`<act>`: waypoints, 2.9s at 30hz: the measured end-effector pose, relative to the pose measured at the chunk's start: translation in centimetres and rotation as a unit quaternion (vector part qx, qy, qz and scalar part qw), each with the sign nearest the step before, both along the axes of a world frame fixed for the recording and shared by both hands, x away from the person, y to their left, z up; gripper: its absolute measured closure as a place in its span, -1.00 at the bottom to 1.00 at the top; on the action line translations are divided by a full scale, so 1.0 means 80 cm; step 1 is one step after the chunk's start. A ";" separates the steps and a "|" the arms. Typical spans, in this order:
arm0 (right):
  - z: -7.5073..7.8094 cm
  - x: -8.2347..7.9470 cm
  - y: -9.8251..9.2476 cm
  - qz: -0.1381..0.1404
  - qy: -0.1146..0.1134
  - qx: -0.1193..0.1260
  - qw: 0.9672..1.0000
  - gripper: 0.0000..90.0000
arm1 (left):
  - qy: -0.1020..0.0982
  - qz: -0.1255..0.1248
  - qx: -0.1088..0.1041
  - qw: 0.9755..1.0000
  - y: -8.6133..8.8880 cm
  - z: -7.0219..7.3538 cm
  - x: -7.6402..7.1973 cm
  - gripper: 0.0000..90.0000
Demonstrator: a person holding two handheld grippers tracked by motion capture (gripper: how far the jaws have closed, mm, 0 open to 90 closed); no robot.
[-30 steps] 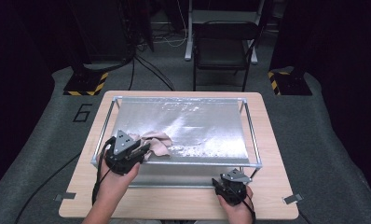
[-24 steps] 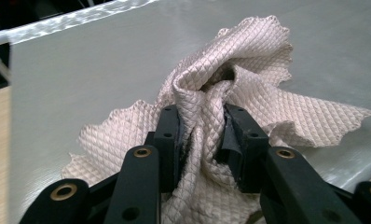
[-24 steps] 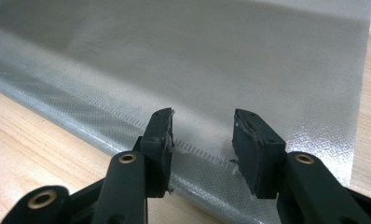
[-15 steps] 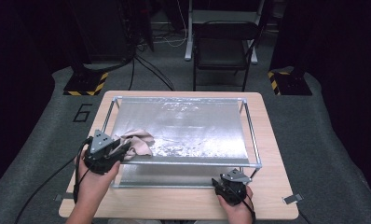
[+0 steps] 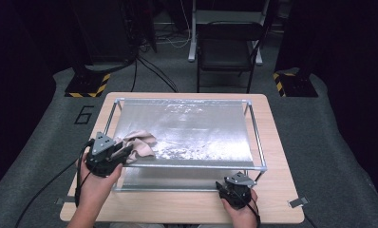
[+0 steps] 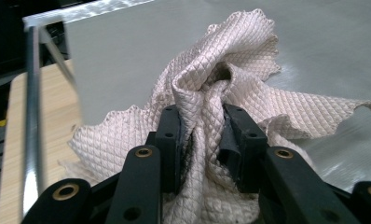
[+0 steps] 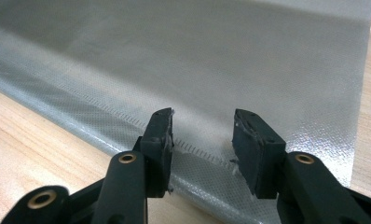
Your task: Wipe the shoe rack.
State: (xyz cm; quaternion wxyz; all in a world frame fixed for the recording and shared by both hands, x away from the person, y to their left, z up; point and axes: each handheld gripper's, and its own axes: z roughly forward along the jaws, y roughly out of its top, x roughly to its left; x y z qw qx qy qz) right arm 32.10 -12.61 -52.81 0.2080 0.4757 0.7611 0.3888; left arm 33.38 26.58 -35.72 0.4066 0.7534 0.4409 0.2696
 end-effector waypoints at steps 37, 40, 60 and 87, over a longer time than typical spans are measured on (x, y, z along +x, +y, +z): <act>0.001 0.000 0.001 -0.002 0.003 -0.007 1.000 0.29 | -0.004 -0.015 0.018 1.000 -0.014 0.003 -0.001 0.51; 0.001 0.000 0.001 -0.003 0.002 -0.010 1.000 0.29 | -0.002 0.002 0.015 1.000 0.006 0.003 -0.003 0.51; 0.001 0.000 0.001 -0.002 0.003 -0.006 1.000 0.29 | 0.008 -0.029 0.004 1.000 -0.038 0.000 0.003 0.52; 0.000 0.000 0.001 0.000 0.000 -0.002 1.000 0.29 | 0.008 -0.093 0.022 0.995 -0.134 0.001 0.015 0.50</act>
